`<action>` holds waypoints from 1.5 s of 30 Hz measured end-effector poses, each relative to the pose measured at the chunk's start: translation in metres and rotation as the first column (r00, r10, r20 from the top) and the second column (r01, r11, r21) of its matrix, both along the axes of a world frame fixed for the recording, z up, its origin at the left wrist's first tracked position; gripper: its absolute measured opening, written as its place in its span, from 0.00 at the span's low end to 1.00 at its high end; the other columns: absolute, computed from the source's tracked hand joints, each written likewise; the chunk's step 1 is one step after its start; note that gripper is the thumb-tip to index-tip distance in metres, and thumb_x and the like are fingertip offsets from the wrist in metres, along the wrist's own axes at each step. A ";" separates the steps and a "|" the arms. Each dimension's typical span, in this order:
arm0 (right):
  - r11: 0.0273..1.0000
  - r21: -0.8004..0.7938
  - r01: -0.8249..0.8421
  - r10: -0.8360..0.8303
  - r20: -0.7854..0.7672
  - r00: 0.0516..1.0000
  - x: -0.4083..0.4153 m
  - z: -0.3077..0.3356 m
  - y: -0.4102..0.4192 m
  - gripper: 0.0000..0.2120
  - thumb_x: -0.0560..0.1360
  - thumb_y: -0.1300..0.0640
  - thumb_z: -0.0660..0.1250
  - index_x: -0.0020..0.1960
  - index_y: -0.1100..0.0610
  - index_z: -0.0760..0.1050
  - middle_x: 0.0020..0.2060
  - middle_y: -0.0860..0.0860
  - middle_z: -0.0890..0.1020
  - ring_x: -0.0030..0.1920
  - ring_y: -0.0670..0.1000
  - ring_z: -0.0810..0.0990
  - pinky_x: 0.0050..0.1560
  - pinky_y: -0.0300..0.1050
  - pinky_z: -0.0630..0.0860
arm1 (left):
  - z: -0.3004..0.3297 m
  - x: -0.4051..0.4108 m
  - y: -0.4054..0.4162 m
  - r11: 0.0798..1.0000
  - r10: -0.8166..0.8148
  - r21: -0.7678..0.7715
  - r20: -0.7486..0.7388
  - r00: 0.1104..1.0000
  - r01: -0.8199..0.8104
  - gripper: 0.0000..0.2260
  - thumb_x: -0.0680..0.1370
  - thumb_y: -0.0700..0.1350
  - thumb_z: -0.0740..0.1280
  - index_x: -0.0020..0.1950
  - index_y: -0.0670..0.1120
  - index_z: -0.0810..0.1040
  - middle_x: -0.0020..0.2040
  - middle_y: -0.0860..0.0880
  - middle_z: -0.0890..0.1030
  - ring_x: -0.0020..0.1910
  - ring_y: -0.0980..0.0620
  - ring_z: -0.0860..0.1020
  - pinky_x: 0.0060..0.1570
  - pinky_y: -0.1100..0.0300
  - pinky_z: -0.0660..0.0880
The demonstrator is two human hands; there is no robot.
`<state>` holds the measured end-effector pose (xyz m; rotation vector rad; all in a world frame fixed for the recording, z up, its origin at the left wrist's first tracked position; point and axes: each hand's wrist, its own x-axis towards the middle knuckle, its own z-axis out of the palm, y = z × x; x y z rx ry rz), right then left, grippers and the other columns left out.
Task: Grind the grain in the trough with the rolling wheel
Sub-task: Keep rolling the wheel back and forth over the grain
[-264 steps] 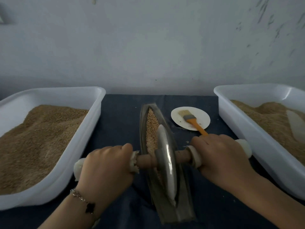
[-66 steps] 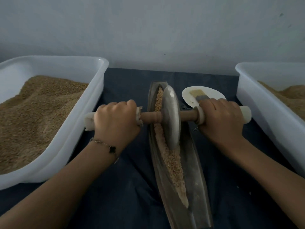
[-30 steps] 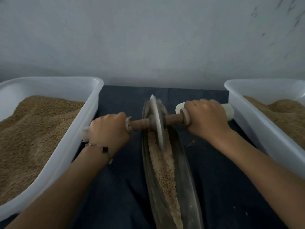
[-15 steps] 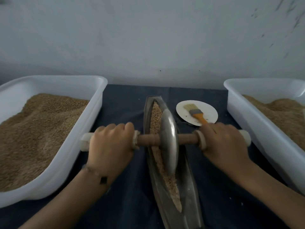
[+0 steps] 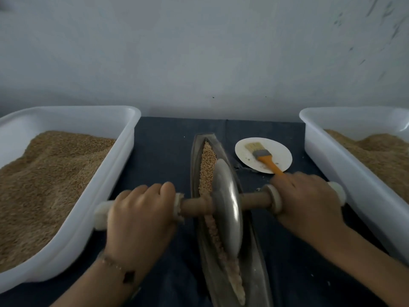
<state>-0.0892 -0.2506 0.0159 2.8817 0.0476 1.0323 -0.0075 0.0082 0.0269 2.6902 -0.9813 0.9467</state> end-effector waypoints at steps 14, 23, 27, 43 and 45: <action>0.986 0.002 0.165 -0.164 -0.074 0.984 0.098 0.004 -0.024 0.08 0.67 0.65 0.69 0.38 0.58 0.70 0.32 0.56 0.78 0.32 0.57 0.71 0.34 0.47 0.60 | 0.006 0.088 -0.047 0.966 0.246 0.112 -0.101 0.964 -0.234 0.11 0.76 0.48 0.63 0.39 0.48 0.63 0.31 0.53 0.64 0.32 0.52 0.65 0.36 0.57 0.61; 0.998 -0.015 0.058 -0.058 -0.038 0.998 -0.009 0.008 0.009 0.11 0.61 0.68 0.74 0.38 0.59 0.75 0.31 0.54 0.76 0.31 0.56 0.73 0.34 0.45 0.62 | 0.001 0.012 0.000 0.997 -0.003 0.072 -0.169 0.986 0.015 0.18 0.60 0.45 0.77 0.32 0.49 0.65 0.25 0.53 0.67 0.25 0.55 0.62 0.27 0.61 0.61; 0.994 -0.102 0.029 -0.034 -0.043 0.999 -0.041 0.019 0.017 0.12 0.60 0.70 0.71 0.40 0.59 0.76 0.32 0.53 0.75 0.33 0.57 0.73 0.36 0.46 0.61 | -0.005 -0.019 0.019 0.998 -0.032 0.049 -0.201 0.979 0.042 0.17 0.58 0.42 0.76 0.31 0.49 0.67 0.25 0.54 0.68 0.22 0.54 0.65 0.24 0.64 0.56; 0.991 -0.101 0.093 -0.083 0.101 0.991 0.059 0.009 -0.007 0.11 0.60 0.69 0.73 0.36 0.60 0.72 0.29 0.56 0.75 0.30 0.58 0.73 0.33 0.46 0.61 | -0.014 0.066 -0.018 0.984 0.176 0.043 -0.200 0.964 -0.171 0.12 0.74 0.48 0.66 0.37 0.50 0.64 0.32 0.53 0.69 0.30 0.53 0.67 0.30 0.60 0.60; 0.989 -0.101 0.105 -0.093 0.111 0.989 0.079 0.015 -0.010 0.11 0.59 0.69 0.70 0.35 0.60 0.71 0.28 0.56 0.75 0.29 0.57 0.72 0.34 0.45 0.59 | -0.013 0.080 -0.026 0.981 0.192 0.016 -0.235 0.953 -0.194 0.10 0.75 0.49 0.64 0.38 0.49 0.66 0.33 0.53 0.70 0.31 0.52 0.70 0.32 0.59 0.65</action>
